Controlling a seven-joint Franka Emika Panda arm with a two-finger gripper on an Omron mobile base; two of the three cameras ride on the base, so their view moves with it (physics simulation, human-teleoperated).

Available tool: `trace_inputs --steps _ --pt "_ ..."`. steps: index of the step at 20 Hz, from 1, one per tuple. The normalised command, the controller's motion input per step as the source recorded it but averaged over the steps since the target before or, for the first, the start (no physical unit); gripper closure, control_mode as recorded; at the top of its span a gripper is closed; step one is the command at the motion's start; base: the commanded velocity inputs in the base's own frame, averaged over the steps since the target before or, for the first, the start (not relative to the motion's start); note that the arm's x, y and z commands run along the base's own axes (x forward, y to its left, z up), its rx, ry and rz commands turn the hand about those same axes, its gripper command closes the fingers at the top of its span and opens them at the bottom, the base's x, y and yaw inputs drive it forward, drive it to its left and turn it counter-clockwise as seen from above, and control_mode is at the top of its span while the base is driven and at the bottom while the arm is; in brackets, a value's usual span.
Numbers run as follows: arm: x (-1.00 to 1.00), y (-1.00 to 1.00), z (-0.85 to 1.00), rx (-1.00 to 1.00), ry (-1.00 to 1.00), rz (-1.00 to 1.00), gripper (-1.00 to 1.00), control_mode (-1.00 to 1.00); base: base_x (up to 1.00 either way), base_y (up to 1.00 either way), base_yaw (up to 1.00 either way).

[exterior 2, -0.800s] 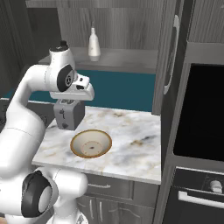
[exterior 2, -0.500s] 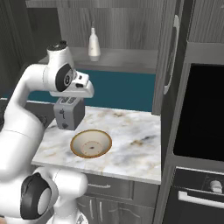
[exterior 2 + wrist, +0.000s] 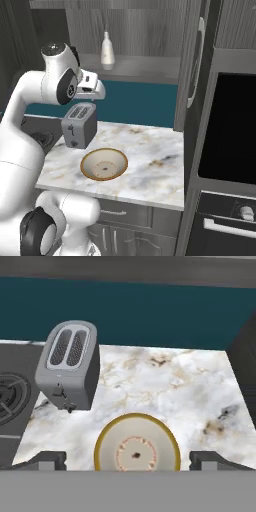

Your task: Retrieve the bottle and the shaker from the cabinet and place them next to the mixing bowl on the counter. Then add garlic from the fridge to the mixing bowl.

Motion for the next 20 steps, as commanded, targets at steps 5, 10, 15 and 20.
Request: trace_inputs --steps 5,10,15,20 --pt "0.00 -0.01 0.49 0.01 -0.30 0.00 -1.00 -1.00 0.00 0.00 0.00" --pt "0.00 0.00 0.48 0.01 -0.30 0.00 -1.00 -1.00 0.00 0.00 0.00" --pt "0.00 -0.05 0.51 0.03 -0.25 0.00 -1.00 -1.00 0.00 0.00 0.00" --pt "0.00 -0.14 0.49 0.04 -0.13 -0.01 -1.00 -1.00 0.00 0.00 0.00"
